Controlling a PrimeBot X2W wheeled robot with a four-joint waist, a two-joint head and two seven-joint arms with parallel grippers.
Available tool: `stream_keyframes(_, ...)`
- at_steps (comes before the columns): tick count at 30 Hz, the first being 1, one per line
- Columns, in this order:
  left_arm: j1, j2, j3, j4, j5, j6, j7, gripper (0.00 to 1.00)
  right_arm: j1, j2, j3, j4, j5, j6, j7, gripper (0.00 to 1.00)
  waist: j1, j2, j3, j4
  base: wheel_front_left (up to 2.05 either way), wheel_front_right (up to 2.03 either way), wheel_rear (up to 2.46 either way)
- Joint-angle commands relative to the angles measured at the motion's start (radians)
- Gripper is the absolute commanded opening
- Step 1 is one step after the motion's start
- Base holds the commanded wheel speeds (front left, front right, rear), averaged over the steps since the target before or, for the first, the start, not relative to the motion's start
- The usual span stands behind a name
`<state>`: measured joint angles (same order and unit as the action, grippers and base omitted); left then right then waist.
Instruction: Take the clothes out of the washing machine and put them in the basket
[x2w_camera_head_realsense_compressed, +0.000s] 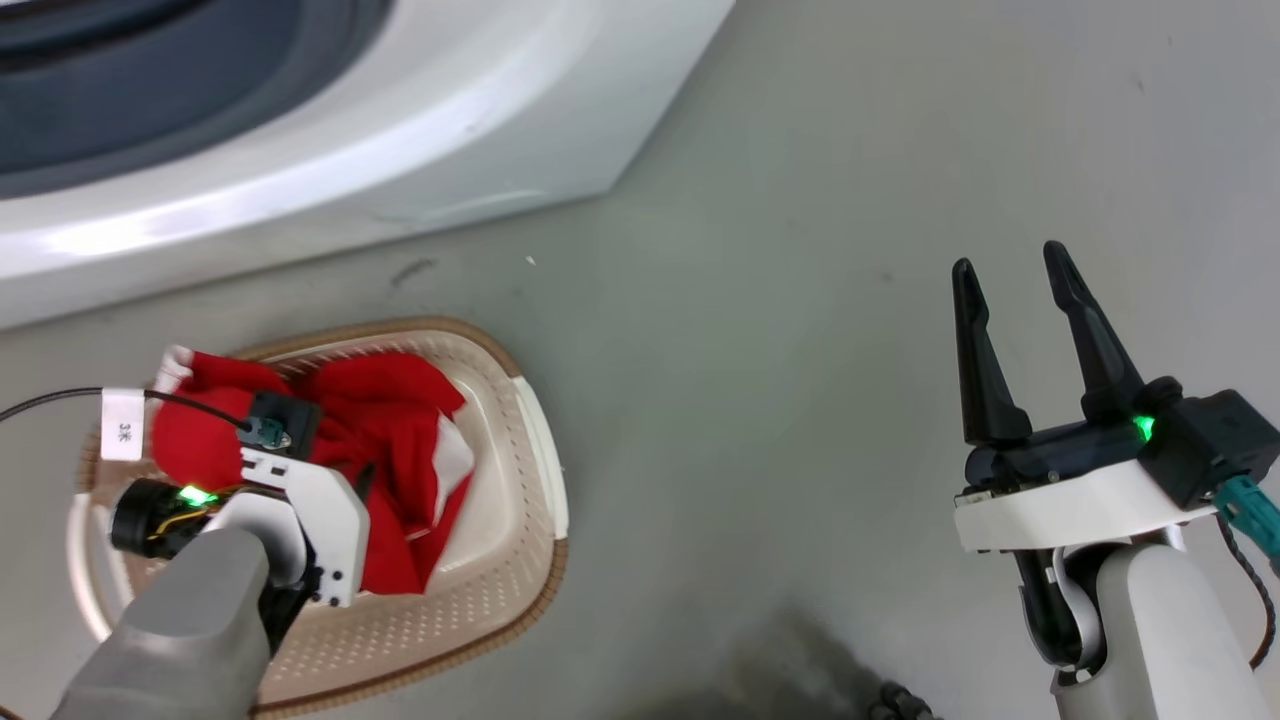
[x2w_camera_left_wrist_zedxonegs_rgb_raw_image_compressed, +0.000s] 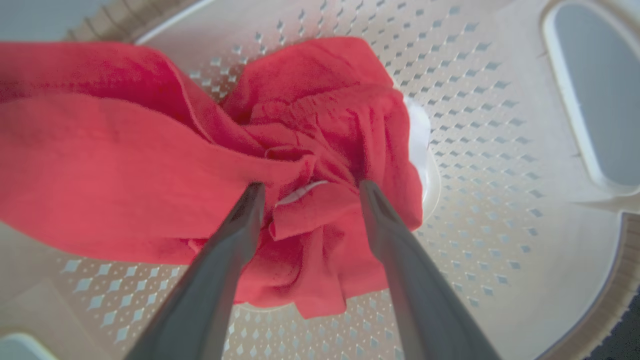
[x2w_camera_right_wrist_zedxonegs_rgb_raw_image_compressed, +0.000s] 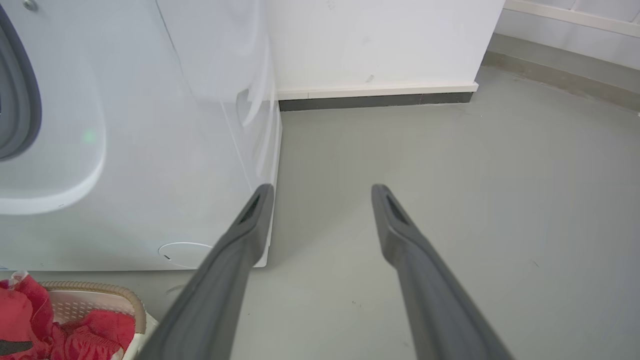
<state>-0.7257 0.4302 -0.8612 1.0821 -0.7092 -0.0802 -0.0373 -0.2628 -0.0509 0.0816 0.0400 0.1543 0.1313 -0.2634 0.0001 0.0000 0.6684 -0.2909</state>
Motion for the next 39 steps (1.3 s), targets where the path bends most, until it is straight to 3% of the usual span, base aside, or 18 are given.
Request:
stream_keyframes(1,0.001,-0.015,0.010,0.006,-0.010,-0.009,-0.030,1.00,0.012,0.001,-0.003,0.007,-0.006,-0.001,-0.002,1.00,-0.0001,0.0000,-0.061,0.039,0.00,0.00,0.00)
stream_keyframes(8,0.032,-0.055,0.055,0.041,-0.059,-0.023,-0.180,1.00,0.045,0.001,-0.033,0.039,-0.055,-0.001,-0.002,1.00,-0.0001,0.0000,-0.226,0.120,0.00,0.00,0.00)
stream_keyframes(14,0.063,-0.051,0.119,-0.030,-0.068,-0.007,-0.228,1.00,0.083,0.001,-0.073,0.056,-0.090,-0.001,-0.002,1.00,-0.0001,0.0000,-0.355,0.181,0.00,0.00,0.00)
stream_keyframes(20,0.187,-0.010,0.302,-0.313,0.006,0.076,-0.227,1.00,0.135,0.001,-0.108,0.074,-0.126,-0.001,-0.002,1.00,-0.0001,0.0000,-0.451,0.226,0.00,0.00,0.00)
stream_keyframes(25,0.361,-0.019,0.473,-0.589,0.111,0.099,-0.228,1.00,0.178,0.001,-0.109,0.074,-0.142,-0.001,-0.002,1.00,-0.0001,0.0000,-0.512,0.243,0.00,0.00,0.00)
stream_keyframes(32,0.588,-0.098,0.678,-0.879,0.284,0.116,-0.228,1.00,0.231,0.001,-0.092,0.078,-0.134,-0.001,-0.002,1.00,-0.0001,0.0000,-0.575,0.250,0.00,0.00,0.00)
stream_keyframes(39,0.741,-0.193,0.799,-1.022,0.442,0.108,-0.228,1.00,0.284,0.002,-0.111,0.060,-0.109,-0.001,-0.002,1.00,-0.0001,0.0000,-0.619,0.243,0.00,0.00,0.00)
